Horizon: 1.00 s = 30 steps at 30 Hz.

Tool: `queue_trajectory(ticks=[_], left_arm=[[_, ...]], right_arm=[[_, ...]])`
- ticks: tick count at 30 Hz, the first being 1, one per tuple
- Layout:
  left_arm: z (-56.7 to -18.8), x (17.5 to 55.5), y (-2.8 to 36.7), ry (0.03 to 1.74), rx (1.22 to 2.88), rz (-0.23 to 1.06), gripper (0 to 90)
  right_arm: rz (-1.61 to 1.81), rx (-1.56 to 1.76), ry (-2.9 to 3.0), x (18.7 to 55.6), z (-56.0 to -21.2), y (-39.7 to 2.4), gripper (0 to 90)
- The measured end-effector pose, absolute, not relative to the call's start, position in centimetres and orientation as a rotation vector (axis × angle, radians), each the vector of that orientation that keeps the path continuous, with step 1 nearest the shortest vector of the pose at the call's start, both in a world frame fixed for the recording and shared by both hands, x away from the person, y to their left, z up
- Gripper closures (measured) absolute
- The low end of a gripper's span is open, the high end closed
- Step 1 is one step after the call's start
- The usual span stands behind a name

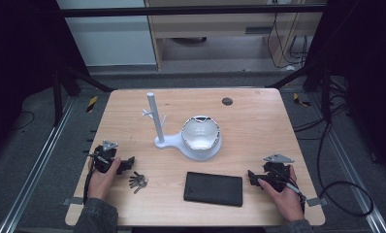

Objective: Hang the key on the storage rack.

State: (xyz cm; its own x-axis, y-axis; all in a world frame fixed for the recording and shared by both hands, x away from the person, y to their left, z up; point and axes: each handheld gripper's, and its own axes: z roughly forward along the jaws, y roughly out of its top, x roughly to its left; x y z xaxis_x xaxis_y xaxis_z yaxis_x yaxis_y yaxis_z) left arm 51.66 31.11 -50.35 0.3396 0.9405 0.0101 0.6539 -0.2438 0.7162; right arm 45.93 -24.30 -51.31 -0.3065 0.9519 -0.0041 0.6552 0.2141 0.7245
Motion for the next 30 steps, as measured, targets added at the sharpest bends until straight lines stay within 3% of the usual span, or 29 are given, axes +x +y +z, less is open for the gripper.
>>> queue_trajectory(ticks=[17, 30], left_arm=[[-47.0, 48.5, 28.9, 1.184, 1.929, 0.638, 3.4], [-44.5, 46.8, 24.5, 1.010, 2.118, 0.648, 4.0]], right_arm=[[0.876, 1.482, 2.046, 45.9, -51.3, -24.3, 0.4], [0.879, 1.470, 2.056, 45.4, -51.3, -24.5, 0.5]])
